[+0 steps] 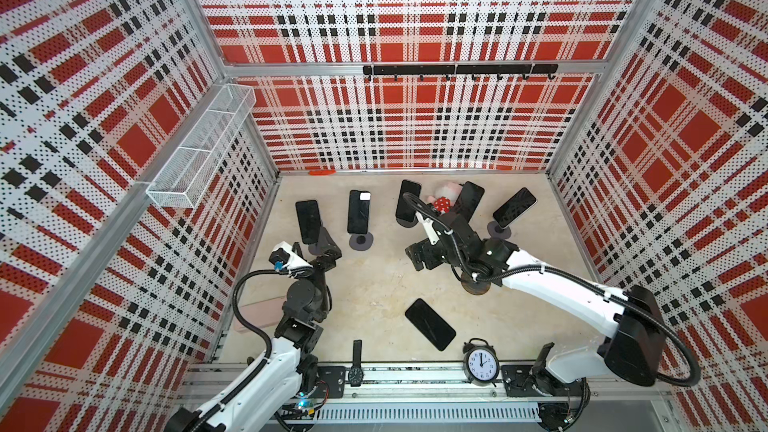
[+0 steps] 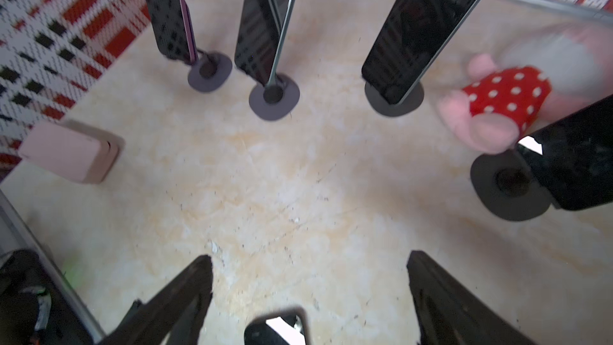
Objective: Remove the phone from the phone stand
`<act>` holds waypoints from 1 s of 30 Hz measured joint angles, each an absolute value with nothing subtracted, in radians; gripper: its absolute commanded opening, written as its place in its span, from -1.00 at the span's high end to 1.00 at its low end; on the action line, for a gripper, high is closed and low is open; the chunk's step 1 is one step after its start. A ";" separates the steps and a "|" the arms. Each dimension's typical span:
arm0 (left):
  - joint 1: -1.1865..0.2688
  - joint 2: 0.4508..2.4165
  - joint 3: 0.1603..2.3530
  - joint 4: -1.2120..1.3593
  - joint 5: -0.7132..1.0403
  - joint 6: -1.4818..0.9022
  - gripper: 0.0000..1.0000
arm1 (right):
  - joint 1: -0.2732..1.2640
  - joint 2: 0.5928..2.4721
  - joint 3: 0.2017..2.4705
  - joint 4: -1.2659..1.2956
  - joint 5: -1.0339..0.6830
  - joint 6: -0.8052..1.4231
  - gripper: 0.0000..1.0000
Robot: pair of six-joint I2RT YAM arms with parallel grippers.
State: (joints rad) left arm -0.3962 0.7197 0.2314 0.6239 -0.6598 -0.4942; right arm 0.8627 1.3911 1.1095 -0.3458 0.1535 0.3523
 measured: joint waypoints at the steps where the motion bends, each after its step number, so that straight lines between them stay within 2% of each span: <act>1: -0.396 0.731 0.282 0.563 -0.668 -0.517 -0.96 | 0.863 1.366 1.073 -0.294 0.167 0.348 -1.00; 6: -0.395 0.847 0.561 0.275 -0.634 -0.577 -0.96 | 0.863 1.294 0.905 -0.065 0.194 0.327 -1.00; 15: -0.285 1.073 0.968 -0.187 -0.408 -0.473 -0.96 | 0.863 1.283 0.822 0.072 0.221 0.297 -1.00; 24: -0.120 1.242 1.242 -0.466 -0.157 -0.271 -0.96 | 0.862 1.260 0.718 0.147 0.249 0.332 -1.00; 30: -0.011 1.341 1.334 -0.564 -0.014 -0.180 -0.96 | 0.862 1.209 0.687 0.163 0.271 0.336 -1.00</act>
